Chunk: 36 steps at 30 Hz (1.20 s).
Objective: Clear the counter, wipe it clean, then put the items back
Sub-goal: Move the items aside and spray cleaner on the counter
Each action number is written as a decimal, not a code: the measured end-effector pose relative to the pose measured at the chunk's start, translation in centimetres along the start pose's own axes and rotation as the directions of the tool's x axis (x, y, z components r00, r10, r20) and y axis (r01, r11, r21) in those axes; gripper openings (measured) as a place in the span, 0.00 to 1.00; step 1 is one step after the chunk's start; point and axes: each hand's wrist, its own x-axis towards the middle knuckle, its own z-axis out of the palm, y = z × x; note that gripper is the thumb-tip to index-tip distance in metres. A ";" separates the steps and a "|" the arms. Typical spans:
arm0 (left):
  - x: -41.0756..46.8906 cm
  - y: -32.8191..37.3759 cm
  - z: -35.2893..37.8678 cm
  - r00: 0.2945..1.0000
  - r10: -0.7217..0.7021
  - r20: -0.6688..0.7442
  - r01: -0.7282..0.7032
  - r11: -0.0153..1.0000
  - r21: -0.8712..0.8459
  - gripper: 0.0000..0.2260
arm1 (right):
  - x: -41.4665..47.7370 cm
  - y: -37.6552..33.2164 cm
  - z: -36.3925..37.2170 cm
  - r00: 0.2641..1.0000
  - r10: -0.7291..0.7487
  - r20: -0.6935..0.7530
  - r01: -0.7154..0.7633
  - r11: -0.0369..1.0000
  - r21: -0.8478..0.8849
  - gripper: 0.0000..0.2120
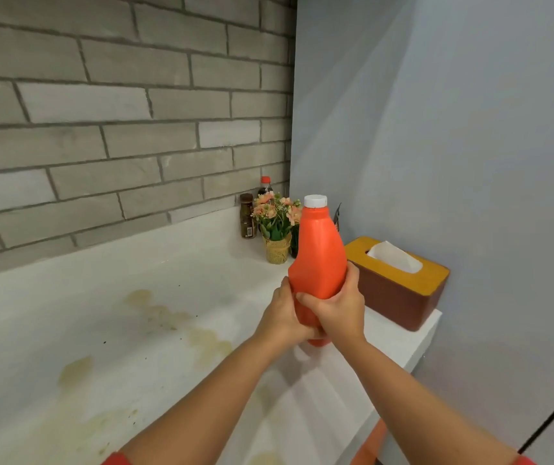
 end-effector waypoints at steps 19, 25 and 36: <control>13.4 -2.1 2.6 0.964 -0.024 -0.266 -0.011 0.992 -0.129 0.49 | 12.5 5.2 4.9 0.994 -0.010 0.109 0.000 0.995 0.097 0.43; 15.4 -2.1 2.4 0.955 -0.040 -0.295 0.006 0.993 -0.117 0.51 | 15.0 6.1 6.0 0.983 -0.041 0.178 0.030 0.997 0.066 0.42; 17.6 -3.2 2.5 0.944 0.013 -0.330 -0.004 1.000 0.028 0.39 | 16.6 6.9 6.6 0.976 -0.061 0.208 0.078 0.994 -0.072 0.41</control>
